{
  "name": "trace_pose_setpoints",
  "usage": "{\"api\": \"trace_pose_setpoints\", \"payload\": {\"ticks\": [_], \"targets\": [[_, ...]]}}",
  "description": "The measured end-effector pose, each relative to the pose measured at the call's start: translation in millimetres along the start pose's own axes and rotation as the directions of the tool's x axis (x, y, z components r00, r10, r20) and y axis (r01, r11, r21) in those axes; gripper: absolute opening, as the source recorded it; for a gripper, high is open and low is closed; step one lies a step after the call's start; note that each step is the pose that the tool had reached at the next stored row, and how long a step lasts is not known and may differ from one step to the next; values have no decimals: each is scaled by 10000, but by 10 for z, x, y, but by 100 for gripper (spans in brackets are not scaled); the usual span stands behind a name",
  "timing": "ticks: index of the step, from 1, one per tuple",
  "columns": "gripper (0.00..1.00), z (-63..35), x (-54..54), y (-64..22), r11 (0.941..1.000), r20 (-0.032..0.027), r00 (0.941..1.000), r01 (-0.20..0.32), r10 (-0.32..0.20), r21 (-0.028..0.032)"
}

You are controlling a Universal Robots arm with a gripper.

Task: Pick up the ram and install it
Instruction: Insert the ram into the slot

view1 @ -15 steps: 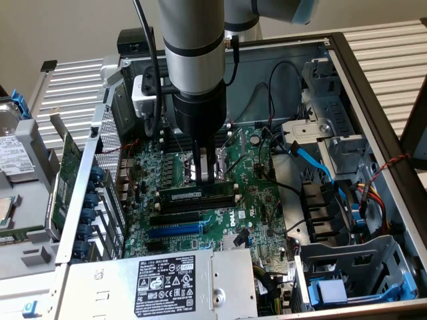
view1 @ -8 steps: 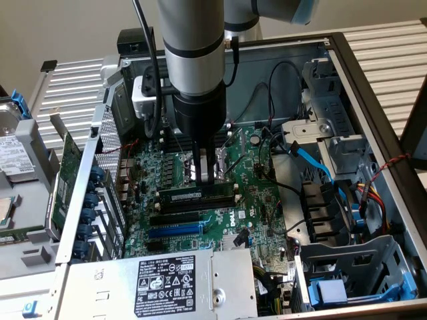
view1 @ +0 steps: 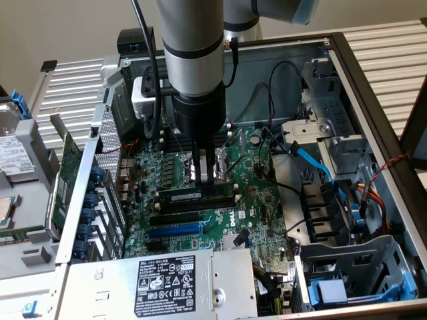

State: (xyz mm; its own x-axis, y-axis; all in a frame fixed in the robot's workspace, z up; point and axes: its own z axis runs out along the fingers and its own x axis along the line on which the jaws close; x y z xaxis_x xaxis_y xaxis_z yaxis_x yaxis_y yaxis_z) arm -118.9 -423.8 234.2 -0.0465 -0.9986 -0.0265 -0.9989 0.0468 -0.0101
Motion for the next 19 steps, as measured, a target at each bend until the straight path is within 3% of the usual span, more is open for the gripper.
{"api": "trace_pose_setpoints", "payload": {"ticks": [19], "targets": [[12,13,1,5,10000,2,10000,-66,66,3]]}}
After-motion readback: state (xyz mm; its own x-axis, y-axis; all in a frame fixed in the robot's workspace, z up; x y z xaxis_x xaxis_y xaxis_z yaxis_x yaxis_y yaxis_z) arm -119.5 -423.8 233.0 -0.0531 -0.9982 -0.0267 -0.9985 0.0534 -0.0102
